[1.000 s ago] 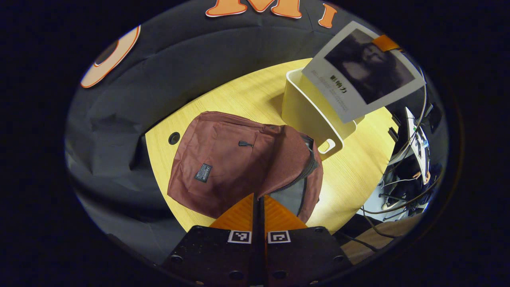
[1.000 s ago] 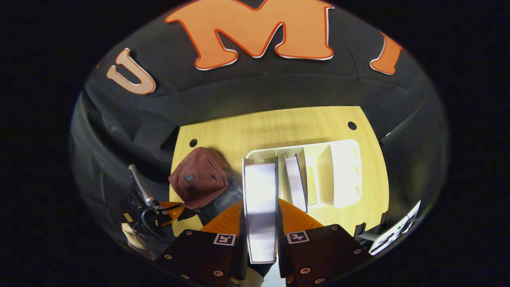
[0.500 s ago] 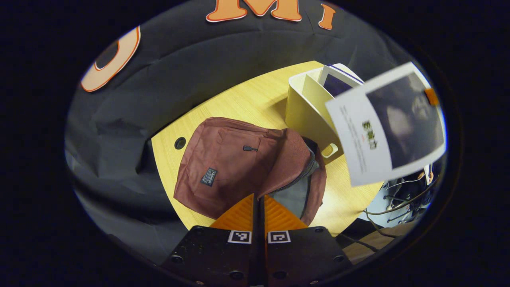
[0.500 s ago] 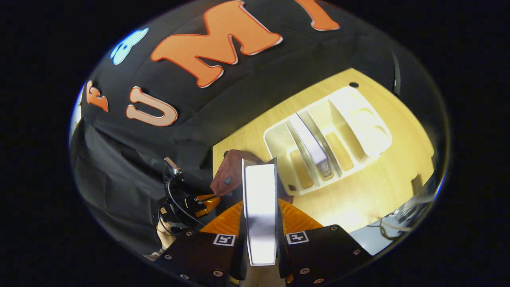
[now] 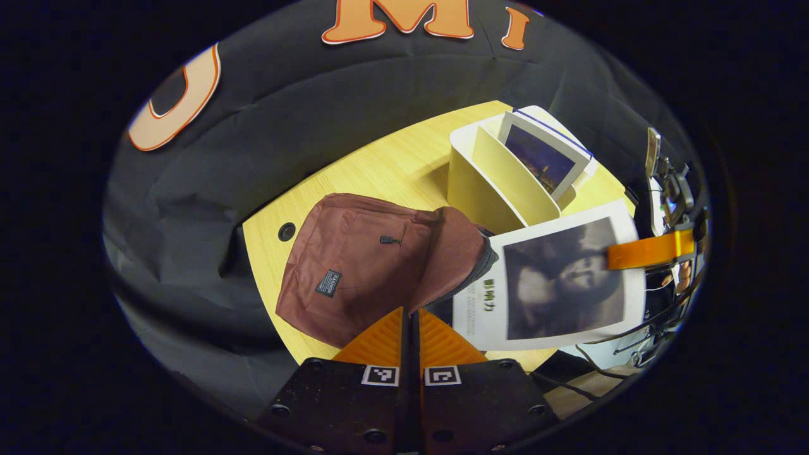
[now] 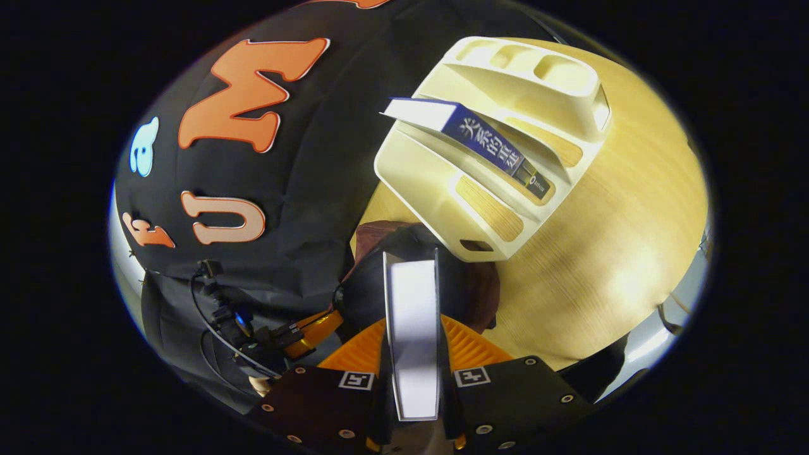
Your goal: Open the schoolbag, grab two books from the bookshelf and put them into the schoolbag.
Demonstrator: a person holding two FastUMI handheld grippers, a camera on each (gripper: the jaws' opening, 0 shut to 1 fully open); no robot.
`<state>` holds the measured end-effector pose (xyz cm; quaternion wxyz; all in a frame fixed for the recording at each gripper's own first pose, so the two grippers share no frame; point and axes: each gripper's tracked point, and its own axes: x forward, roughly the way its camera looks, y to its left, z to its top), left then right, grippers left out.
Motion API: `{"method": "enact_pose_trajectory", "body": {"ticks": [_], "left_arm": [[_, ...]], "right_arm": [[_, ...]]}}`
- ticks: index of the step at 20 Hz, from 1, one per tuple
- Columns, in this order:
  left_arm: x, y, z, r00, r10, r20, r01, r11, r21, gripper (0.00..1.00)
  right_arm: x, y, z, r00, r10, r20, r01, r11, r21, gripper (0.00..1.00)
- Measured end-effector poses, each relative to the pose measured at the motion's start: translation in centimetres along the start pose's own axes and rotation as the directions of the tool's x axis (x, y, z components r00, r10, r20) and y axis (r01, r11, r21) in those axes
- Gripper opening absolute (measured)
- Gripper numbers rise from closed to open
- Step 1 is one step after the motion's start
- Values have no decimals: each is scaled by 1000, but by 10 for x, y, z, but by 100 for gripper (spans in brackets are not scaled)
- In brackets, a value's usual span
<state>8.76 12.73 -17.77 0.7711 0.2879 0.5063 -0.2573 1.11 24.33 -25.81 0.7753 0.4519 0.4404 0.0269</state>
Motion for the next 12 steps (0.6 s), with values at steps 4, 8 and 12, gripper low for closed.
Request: {"method": "enact_pose_trajectory", "body": {"ticks": [4, 8, 12], "left_arm": [[-5, -7, 4, 1000, 6, 6, -6, 1000, 9, 1], [-13, -11, 7, 1000, 15, 14, -16, 1000, 24, 1], [-19, -15, 12, 1000, 16, 27, -17, 999, 36, 1]], "right_arm": [[47, 3, -6, 999, 22, 40, -24, 999, 41, 31], [88, 16, -13, 998, 40, 54, -43, 998, 48, 31], [117, 29, -21, 997, 39, 63, -41, 999, 31, 31]]}}
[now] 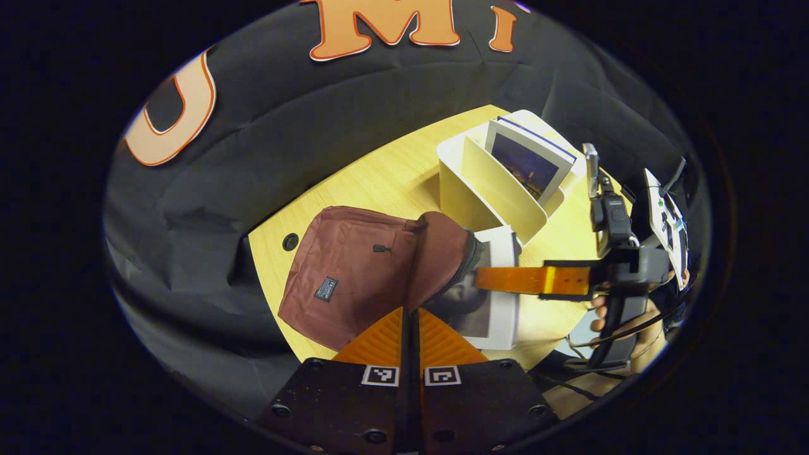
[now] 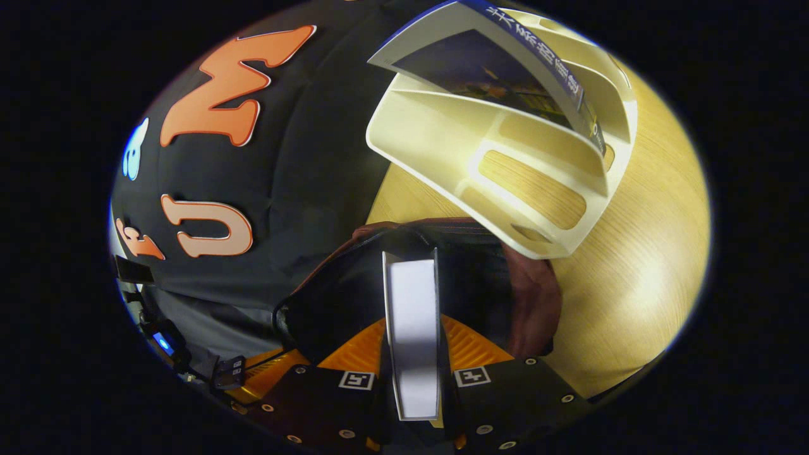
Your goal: Open the schoolbag, grab two books from the bookshelf and put them into the schoolbag.
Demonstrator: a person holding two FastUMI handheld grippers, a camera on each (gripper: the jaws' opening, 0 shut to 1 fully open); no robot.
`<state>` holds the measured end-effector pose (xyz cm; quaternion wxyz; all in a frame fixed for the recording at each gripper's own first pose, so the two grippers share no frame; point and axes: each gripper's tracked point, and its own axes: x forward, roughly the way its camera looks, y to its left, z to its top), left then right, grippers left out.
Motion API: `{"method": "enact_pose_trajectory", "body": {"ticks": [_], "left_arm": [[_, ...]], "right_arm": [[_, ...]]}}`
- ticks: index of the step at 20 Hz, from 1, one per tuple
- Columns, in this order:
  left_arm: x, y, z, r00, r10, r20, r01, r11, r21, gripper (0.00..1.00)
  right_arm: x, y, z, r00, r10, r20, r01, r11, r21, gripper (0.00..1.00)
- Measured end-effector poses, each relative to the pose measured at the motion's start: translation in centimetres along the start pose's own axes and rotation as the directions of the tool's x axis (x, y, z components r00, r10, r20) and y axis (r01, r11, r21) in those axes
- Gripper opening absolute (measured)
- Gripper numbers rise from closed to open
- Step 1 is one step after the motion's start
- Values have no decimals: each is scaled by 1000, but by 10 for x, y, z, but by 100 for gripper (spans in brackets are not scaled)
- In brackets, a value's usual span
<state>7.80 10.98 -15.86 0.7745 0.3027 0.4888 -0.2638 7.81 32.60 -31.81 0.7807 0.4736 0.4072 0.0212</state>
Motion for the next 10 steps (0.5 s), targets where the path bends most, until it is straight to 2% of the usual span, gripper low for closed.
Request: {"method": "enact_pose_trajectory", "body": {"ticks": [8, 10], "left_arm": [[-7, -23, 5, 999, -44, 20, 43, 997, 57, 1], [-7, -21, 3, 999, -49, 18, 48, 998, 40, 1]], "right_arm": [[45, 9, -10, 993, -92, 75, 93, 996, -5, 31], [52, 10, -11, 992, -118, 52, 118, 993, -3, 31]]}}
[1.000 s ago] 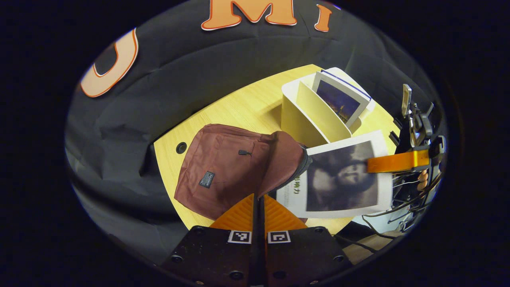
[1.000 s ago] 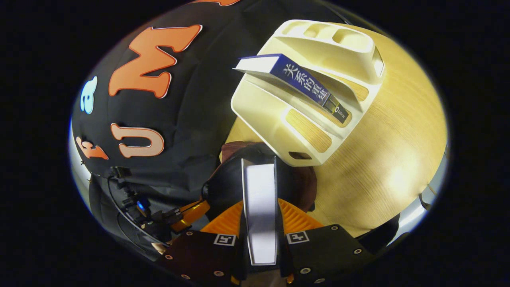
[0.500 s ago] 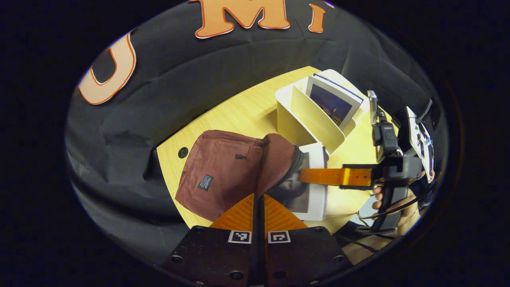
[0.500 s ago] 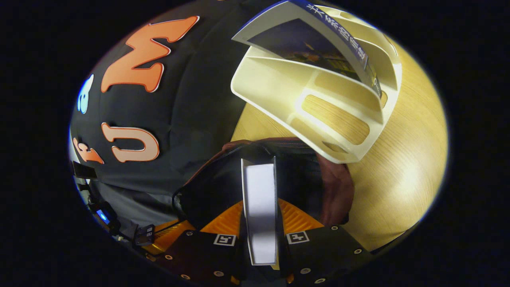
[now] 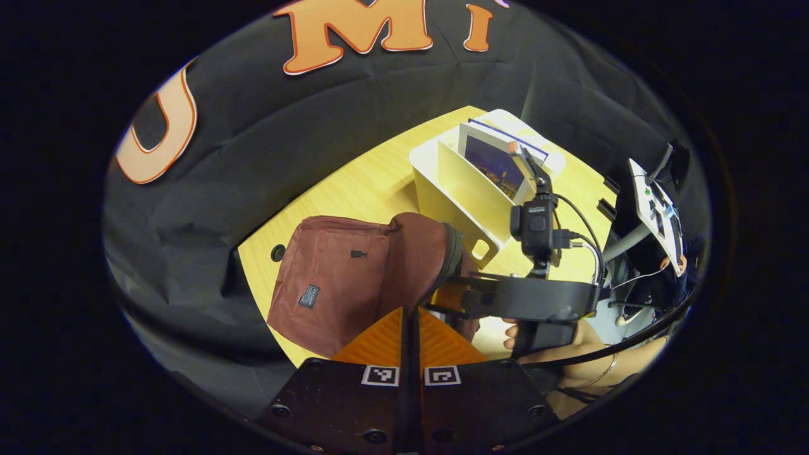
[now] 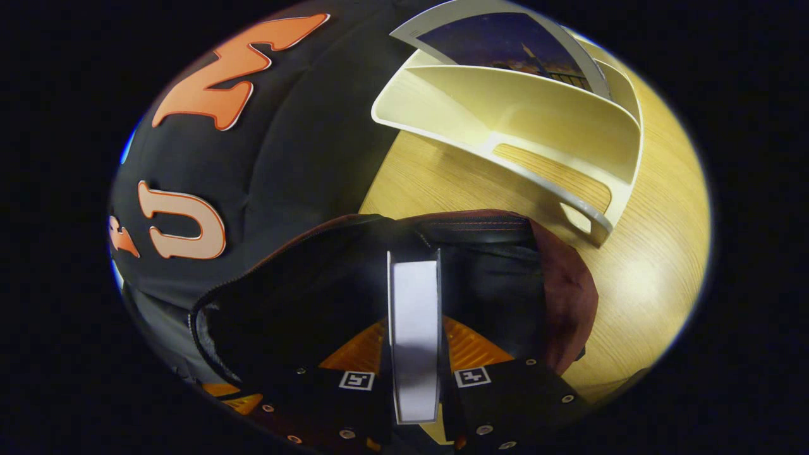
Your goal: Open the schoolbag, grab two books from the bookshelf and put them into the schoolbag.
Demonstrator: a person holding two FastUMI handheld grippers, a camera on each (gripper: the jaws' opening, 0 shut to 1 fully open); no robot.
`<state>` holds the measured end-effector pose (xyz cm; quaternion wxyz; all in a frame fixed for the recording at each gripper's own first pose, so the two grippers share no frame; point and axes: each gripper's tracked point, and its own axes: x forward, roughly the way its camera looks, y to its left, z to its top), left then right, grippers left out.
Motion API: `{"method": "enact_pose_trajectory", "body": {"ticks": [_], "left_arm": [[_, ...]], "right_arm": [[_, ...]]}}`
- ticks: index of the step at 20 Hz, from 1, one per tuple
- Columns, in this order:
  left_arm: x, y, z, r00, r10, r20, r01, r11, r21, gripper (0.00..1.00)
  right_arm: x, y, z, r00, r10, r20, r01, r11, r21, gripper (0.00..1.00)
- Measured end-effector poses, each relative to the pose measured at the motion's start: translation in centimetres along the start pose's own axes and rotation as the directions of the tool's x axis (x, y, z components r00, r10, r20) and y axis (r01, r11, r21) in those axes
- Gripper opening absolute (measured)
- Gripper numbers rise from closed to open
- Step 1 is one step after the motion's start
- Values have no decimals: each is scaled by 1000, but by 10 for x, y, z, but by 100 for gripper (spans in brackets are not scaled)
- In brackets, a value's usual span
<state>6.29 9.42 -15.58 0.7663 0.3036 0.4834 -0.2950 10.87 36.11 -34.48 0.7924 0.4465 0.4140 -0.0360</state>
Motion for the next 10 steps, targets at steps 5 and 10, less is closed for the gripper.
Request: {"method": "enact_pose_trajectory", "body": {"ticks": [5, 10], "left_arm": [[4, 18, -13, 1000, 12, -16, -13, 997, -74, 1], [19, 23, -17, 1000, -2, -22, 0, 996, -91, 1]], "right_arm": [[-12, -32, -10, 983, -143, -116, 139, 989, -42, 62], [-33, -49, -7, 975, -177, -137, 162, 980, -113, 53]]}}
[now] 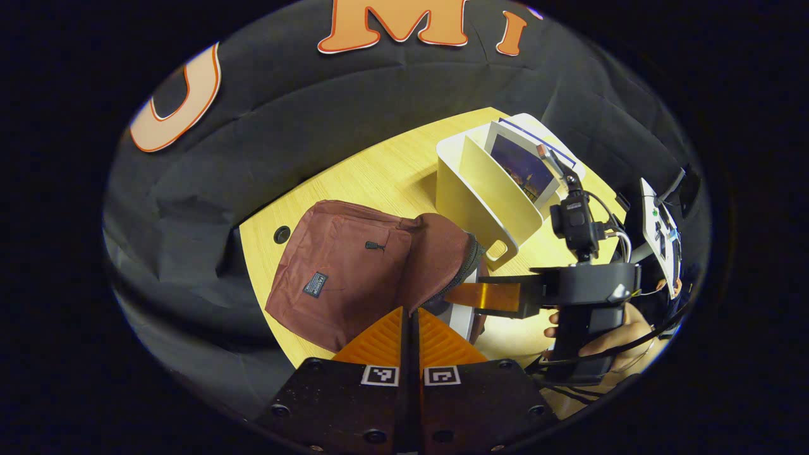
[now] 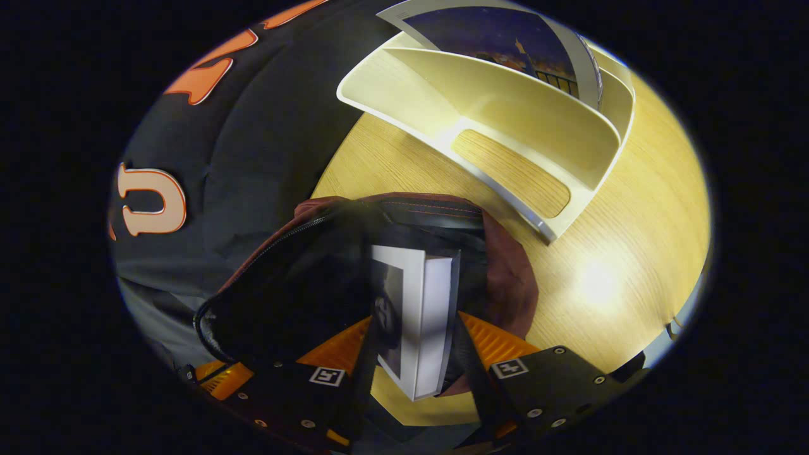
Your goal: Open the schoolbag, grab two books from the bookshelf and put them into the schoolbag.
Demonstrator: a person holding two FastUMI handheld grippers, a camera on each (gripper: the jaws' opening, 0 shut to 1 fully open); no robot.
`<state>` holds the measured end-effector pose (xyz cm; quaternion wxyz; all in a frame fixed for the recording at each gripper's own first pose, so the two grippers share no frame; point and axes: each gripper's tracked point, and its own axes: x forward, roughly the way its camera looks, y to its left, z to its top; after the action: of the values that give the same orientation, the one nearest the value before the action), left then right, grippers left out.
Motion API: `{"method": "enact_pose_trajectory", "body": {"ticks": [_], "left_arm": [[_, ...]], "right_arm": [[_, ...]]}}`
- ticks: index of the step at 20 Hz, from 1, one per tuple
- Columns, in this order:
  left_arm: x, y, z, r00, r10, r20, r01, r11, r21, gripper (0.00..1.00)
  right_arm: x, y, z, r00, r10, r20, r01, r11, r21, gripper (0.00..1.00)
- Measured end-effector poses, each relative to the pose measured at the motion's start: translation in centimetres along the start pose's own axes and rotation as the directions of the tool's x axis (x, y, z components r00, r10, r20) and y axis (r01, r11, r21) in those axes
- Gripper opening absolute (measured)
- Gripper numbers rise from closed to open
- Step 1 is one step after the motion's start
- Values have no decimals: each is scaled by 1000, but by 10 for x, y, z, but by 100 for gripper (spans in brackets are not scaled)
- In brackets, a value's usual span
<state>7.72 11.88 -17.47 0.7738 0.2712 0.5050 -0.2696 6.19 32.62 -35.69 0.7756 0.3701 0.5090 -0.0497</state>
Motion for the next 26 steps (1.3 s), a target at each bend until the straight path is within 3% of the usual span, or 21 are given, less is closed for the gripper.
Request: {"method": "enact_pose_trajectory", "body": {"ticks": [1, 7, 13, 16, 19, 23, 26], "left_arm": [[-4, -4, 4, 1000, -1, 1, 1, 1000, 2, 0], [4, -7, 1, 1000, -11, -2, 11, 1000, -2, 1], [8, -10, -2, 1000, -27, -6, 26, 1000, -10, 1], [10, -12, -4, 999, -32, -10, 31, 999, -7, 1], [12, -14, -4, 999, -35, -14, 35, 999, -3, 1], [16, -17, -6, 999, -37, -19, 37, 999, 1, 1], [17, -16, -7, 999, -37, -23, 37, 999, -3, 1]], "right_arm": [[-6, -3, 1, 1000, 3, 1, -3, 1000, -7, 78], [-45, -43, 5, 1000, -22, 22, 23, 997, -71, 79], [-110, -99, 33, 990, -108, 91, 122, 978, -170, 81], [-145, -106, 59, 979, -137, 148, 168, 961, -218, 94], [-179, -106, 83, 964, -169, 205, 232, 914, -334, 97], [-208, -90, 128, 932, -211, 295, 339, 795, -503, 98], [-220, -61, 154, 927, -197, 318, 356, 729, -585, 98]]}}
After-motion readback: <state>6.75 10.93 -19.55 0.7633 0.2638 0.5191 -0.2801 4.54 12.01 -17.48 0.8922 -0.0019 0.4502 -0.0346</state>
